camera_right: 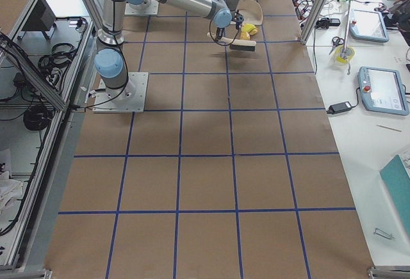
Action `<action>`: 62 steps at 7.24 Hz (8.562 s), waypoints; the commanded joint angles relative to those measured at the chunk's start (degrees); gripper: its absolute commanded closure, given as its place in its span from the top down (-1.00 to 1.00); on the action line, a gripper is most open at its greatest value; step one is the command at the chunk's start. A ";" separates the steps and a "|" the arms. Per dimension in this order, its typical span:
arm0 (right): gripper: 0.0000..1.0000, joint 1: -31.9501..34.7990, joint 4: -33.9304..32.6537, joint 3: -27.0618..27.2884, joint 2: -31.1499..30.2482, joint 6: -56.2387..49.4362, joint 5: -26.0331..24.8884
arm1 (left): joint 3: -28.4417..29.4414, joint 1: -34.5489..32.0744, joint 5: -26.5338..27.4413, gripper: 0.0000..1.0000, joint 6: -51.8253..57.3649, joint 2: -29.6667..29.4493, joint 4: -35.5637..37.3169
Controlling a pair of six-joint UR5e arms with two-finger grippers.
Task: Sweep and dump trash into bin
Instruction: 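Sweep the sponge and paper piece into the dustpan with the right gripper's brush, then lift the brush back and move it behind the yellow potato, then sweep the yellow potato into the dustpan with the right gripper's brush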
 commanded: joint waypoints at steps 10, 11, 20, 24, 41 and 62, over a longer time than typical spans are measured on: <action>-1.00 10.54 -4.43 -13.47 10.48 16.68 0.01 | 0.17 -0.17 0.00 -1.00 -0.87 0.00 0.00; -1.00 11.59 -4.52 -14.96 11.53 18.34 0.01 | 0.17 -0.17 -0.09 -1.00 -1.05 0.00 0.00; -1.00 17.14 -11.88 -20.86 15.76 25.47 5.19 | 0.17 -0.17 0.00 -1.00 -1.23 0.00 0.00; -1.00 19.25 -12.25 -23.06 16.37 26.79 7.92 | 0.17 -0.08 -0.09 -1.00 -1.14 0.00 0.00; -1.00 5.97 7.03 -11.73 -0.78 4.81 -3.95 | -0.53 0.79 -1.05 -1.00 -0.97 0.00 0.00; -1.00 18.20 -6.63 -24.91 18.49 25.75 3.63 | -0.53 0.79 -1.05 -1.00 -0.88 0.00 0.00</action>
